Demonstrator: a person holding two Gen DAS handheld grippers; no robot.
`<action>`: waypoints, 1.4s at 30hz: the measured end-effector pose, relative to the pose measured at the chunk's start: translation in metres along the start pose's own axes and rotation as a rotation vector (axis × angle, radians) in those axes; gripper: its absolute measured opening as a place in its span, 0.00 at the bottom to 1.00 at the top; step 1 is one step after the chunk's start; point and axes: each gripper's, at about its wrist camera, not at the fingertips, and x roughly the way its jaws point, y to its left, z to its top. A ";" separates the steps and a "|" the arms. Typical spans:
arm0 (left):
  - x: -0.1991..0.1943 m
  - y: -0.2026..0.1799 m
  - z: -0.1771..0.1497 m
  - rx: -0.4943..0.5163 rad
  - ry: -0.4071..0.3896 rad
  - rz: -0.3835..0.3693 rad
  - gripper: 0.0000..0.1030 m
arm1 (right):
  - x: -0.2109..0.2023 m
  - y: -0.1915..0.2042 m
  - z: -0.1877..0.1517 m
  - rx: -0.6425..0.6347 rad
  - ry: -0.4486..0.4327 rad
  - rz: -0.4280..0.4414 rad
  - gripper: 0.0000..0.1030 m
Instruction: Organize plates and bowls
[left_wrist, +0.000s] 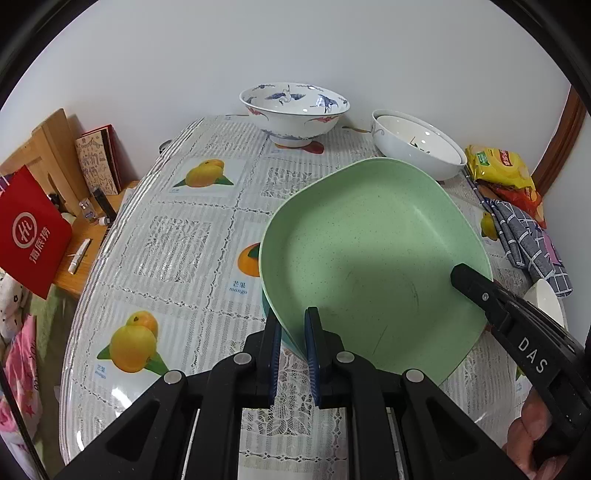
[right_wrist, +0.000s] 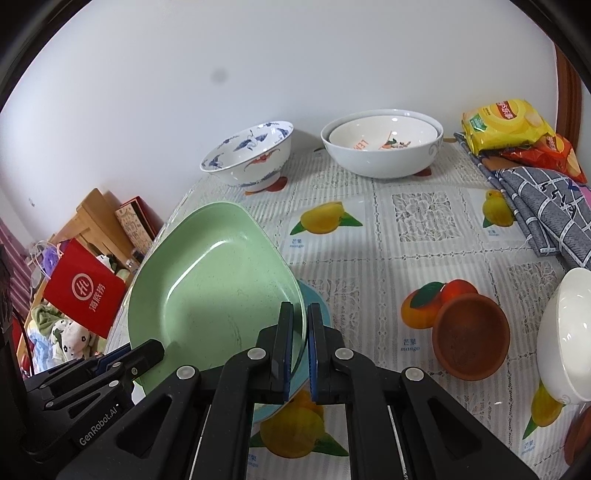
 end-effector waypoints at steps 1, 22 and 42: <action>0.002 0.000 -0.001 -0.001 0.003 0.000 0.12 | 0.001 0.000 0.000 0.000 0.004 -0.001 0.07; 0.025 -0.002 -0.009 -0.019 0.045 -0.006 0.13 | 0.028 -0.006 -0.003 -0.004 0.076 -0.042 0.08; 0.029 -0.003 -0.008 -0.011 0.050 -0.011 0.15 | 0.037 0.000 -0.005 -0.052 0.074 -0.099 0.14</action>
